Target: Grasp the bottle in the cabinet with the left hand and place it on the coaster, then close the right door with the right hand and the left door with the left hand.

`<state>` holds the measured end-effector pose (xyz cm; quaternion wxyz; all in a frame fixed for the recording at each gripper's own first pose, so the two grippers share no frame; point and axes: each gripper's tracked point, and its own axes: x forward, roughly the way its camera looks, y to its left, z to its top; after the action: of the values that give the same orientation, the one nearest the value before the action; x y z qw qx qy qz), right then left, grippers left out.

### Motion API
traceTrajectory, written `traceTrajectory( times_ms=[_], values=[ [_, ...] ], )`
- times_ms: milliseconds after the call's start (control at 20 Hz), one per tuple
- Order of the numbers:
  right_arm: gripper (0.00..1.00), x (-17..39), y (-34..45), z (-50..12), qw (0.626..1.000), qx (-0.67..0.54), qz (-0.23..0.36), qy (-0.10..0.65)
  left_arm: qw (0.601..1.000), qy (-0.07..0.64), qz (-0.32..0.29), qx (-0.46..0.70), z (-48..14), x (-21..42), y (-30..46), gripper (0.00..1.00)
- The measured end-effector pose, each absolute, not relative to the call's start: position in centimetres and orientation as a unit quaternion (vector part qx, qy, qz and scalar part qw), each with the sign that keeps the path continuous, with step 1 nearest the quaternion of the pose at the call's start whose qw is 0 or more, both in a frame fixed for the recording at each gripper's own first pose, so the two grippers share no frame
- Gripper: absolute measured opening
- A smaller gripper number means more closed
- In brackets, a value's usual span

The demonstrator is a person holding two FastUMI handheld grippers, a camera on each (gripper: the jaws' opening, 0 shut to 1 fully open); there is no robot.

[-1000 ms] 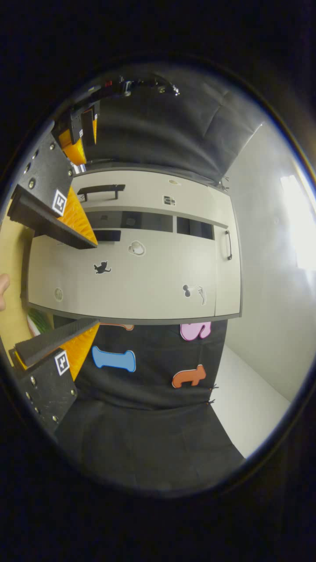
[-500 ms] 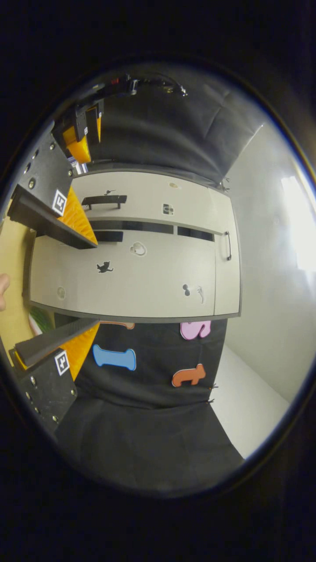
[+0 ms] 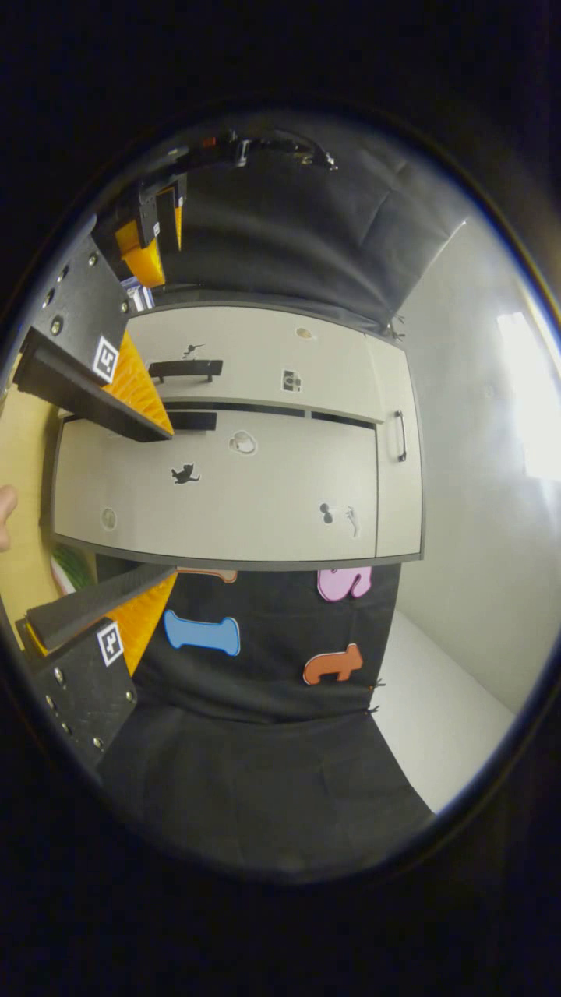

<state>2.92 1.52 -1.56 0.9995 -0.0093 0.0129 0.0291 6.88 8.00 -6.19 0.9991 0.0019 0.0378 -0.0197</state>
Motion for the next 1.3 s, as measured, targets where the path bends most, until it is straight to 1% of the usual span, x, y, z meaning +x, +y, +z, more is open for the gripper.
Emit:
traceTrajectory(
  times_ms=[150, 200, 350, 400, 450, 550, 600, 650, 800, 950, 1000, 1300],
  values=[
    [0.92, 2.9, 1.5, -1.4, 0.999, -0.008, 0.030, 0.012, 0.999, 0.034, -0.020, 0.002, -5.9, 6.7, 7.9, 0.95],
    [0.95, 2.8, 1.6, -1.3, 0.999, -0.007, 0.031, 0.012, 0.999, 0.033, -0.019, 0.002, -5.8, 6.7, 7.9, 0.95],
    [0.95, 2.7, 1.6, -1.3, 0.999, -0.008, 0.032, 0.011, 0.999, 0.031, -0.019, 0.000, -5.4, 6.6, 7.9, 0.95],
    [0.92, 2.7, 1.5, -1.3, 0.999, -0.007, 0.032, 0.011, 0.999, 0.030, -0.018, 0.000, -5.2, 6.5, 7.9, 0.95],
    [0.95, 2.7, 1.6, -1.3, 0.999, -0.007, 0.033, 0.011, 0.999, 0.029, -0.018, 0.000, -5.2, 6.5, 7.9, 0.95],
    [0.95, 2.6, 1.6, -1.3, 0.999, -0.008, 0.035, 0.012, 0.999, 0.027, -0.017, -0.001, -4.8, 6.4, 7.9, 0.95],
    [0.92, 2.6, 1.6, -1.3, 0.999, -0.008, 0.035, 0.012, 1.000, 0.026, -0.017, -0.002, -4.6, 6.4, 7.8, 0.95],
    [0.95, 2.6, 1.6, -1.2, 0.999, -0.009, 0.036, 0.012, 1.000, 0.024, -0.018, -0.002, -4.5, 6.3, 7.8, 0.95],
    [0.95, 2.5, 1.6, -1.3, 0.999, -0.008, 0.039, 0.012, 1.000, 0.020, -0.017, -0.002, -3.9, 6.1, 7.7, 0.95],
    [0.95, 2.6, 1.5, -1.4, 0.999, -0.006, 0.040, 0.013, 1.000, 0.018, -0.016, -0.004, -3.6, 6.1, 7.4, 0.95],
    [0.93, 2.5, 1.4, -1.4, 0.999, -0.006, 0.040, 0.012, 1.000, 0.017, -0.016, -0.005, -3.5, 6.1, 7.3, 0.95],
    [0.93, 2.9, 0.3, -1.7, 0.999, -0.001, 0.036, 0.012, 1.000, 0.011, -0.018, 0.001, -2.8, 6.1, 6.4, 0.95]
  ],
)
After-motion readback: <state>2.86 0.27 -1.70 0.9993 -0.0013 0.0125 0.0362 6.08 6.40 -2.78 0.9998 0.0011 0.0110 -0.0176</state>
